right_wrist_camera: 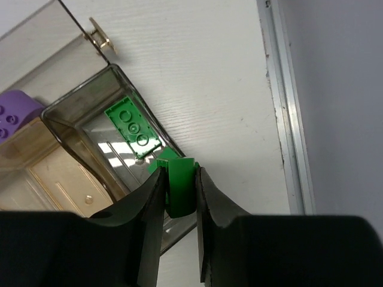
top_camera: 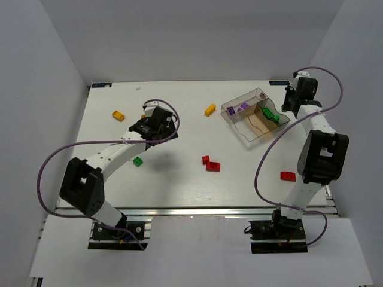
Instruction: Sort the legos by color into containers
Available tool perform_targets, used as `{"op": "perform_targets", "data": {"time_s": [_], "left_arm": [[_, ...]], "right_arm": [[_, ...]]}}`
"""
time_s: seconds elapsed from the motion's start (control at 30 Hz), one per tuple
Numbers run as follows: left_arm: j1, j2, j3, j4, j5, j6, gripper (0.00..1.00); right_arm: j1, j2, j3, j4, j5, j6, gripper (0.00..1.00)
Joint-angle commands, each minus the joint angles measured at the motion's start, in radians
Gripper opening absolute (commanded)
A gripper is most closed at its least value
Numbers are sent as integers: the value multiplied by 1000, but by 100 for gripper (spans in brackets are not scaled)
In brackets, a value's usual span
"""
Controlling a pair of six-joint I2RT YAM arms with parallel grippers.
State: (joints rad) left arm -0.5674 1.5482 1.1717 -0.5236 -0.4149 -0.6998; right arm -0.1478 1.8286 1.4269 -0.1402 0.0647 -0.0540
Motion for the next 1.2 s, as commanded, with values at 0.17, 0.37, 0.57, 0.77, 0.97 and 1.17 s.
{"op": "perform_targets", "data": {"time_s": [0.17, 0.37, 0.57, 0.77, 0.97, 1.17], "left_arm": [[31, -204, -89, -157, -137, -17, 98], [40, -203, -92, -265, -223, -68, 98], [40, -210, -153, -267, -210, -109, 98], [60, -197, -181, -262, -208, -133, 95], [103, -120, -196, -237, -210, -159, 72], [170, 21, -182, -199, -105, -161, 64]], "right_arm": [[22, 116, 116, -88, -26, -115, 0], [31, 149, 139, -125, -40, -127, 22], [31, 149, 168, -170, -101, -124, 58], [24, -16, 106, -157, -225, -72, 60], [10, -398, -264, 69, -668, 29, 0], [-1, -633, -434, 108, -835, 46, 43]]}}
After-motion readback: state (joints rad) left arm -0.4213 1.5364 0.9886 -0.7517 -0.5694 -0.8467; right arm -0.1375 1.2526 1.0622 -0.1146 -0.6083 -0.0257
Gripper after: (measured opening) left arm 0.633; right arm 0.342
